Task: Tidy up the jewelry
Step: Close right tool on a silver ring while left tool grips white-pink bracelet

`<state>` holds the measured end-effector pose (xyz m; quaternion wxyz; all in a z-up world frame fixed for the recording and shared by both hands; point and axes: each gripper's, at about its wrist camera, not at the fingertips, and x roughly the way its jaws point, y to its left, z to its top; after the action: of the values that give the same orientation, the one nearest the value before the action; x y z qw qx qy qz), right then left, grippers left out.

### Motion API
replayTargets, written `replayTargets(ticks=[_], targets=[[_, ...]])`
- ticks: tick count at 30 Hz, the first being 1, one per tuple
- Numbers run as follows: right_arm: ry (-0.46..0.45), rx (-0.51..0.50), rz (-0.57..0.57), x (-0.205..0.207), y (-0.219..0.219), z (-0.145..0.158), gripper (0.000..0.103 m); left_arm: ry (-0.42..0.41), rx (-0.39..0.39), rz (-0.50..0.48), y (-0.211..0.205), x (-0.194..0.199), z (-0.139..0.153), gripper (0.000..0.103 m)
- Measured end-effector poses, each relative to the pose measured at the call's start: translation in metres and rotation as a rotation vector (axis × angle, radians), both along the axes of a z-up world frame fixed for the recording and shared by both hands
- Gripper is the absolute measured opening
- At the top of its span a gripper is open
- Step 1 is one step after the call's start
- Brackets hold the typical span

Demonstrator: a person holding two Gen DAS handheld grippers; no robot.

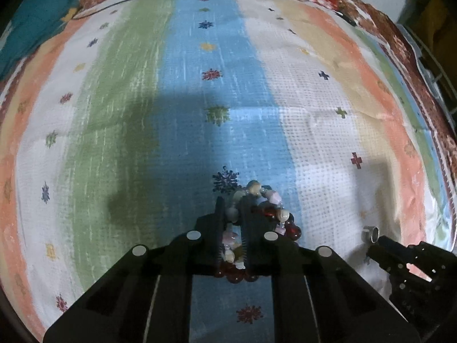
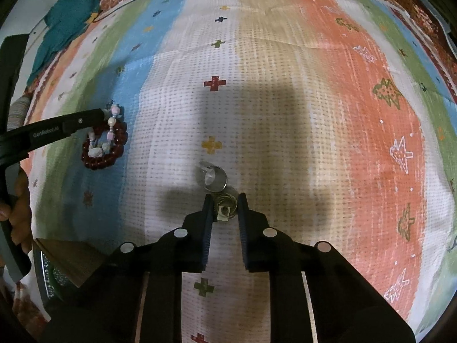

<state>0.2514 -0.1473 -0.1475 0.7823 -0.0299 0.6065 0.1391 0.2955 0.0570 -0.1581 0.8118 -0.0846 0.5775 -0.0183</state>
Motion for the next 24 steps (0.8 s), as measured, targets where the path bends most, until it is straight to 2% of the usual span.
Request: replayTargets(ticks=[7,16,24], targets=[[-0.016,0.008,0.013,-0.001,0.004,0.004,0.017,-0.011,-0.007,-0.004,0.001,-0.006,0.006,0.01],[-0.073,0.024,0.027,-0.01,0.004,0.026,0.017,-0.067,-0.02,-0.025,-0.009,-0.016,0.034,0.01],[-0.134,-0.015,0.056,-0.02,0.015,0.04,0.017,-0.107,-0.013,-0.049,-0.02,-0.026,0.054,0.01]])
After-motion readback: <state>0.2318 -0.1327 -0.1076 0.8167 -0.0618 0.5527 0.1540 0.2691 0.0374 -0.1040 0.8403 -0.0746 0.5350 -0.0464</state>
